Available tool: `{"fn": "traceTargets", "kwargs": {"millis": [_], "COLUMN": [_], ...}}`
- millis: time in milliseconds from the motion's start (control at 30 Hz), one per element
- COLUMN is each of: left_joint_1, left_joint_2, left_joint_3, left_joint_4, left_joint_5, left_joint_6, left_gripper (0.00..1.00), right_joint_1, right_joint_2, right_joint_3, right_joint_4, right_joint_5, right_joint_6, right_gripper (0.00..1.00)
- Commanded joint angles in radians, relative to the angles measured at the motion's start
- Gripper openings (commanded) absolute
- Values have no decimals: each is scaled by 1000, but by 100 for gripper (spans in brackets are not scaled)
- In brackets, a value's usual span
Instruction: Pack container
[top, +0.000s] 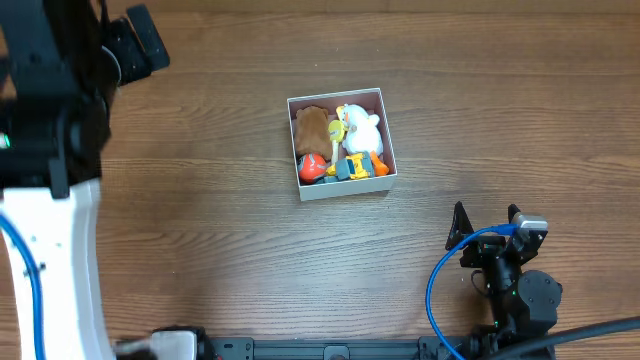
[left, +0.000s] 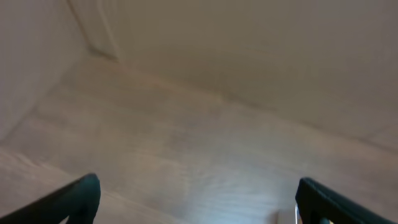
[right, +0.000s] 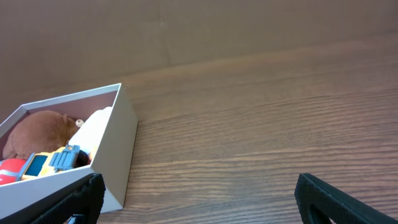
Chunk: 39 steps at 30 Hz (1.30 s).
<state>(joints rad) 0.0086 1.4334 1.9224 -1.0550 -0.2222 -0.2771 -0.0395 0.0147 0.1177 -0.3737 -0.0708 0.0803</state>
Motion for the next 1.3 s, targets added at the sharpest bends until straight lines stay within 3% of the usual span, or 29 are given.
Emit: {"fn": "traceTargets", "kwargs": {"millis": [0,300,467,633,933,1267], "left_joint_1": [4,4,4,4,4,4], "left_joint_2": [-175,-630,-840,-1046,-1265,-1432], "left_joint_3": [-322,-1031,-1316,-1554,-1782,-1836], "left_joint_4": [179,494,660,729,774,781], "left_joint_5": [-24,-13,-6,13,13,10], "left_joint_6": [13,8,7,-20,-61,-74], "left_gripper": [100,100,100,100,100,100], "right_joint_1": [-1,-1,-1,-1,-1,-1], "right_joint_2": [-12,-12,-12,-12,-12,-12], "right_joint_3": [-7,-7,-7,-7,-7,-7], "right_joint_4": [8,8,8,8,8,8], "right_joint_5": [6,6,6,6,6,6], "right_joint_6": [-3,-3,-3,-3,-3,-3], "right_gripper": [100,100,100,100,100,100]}}
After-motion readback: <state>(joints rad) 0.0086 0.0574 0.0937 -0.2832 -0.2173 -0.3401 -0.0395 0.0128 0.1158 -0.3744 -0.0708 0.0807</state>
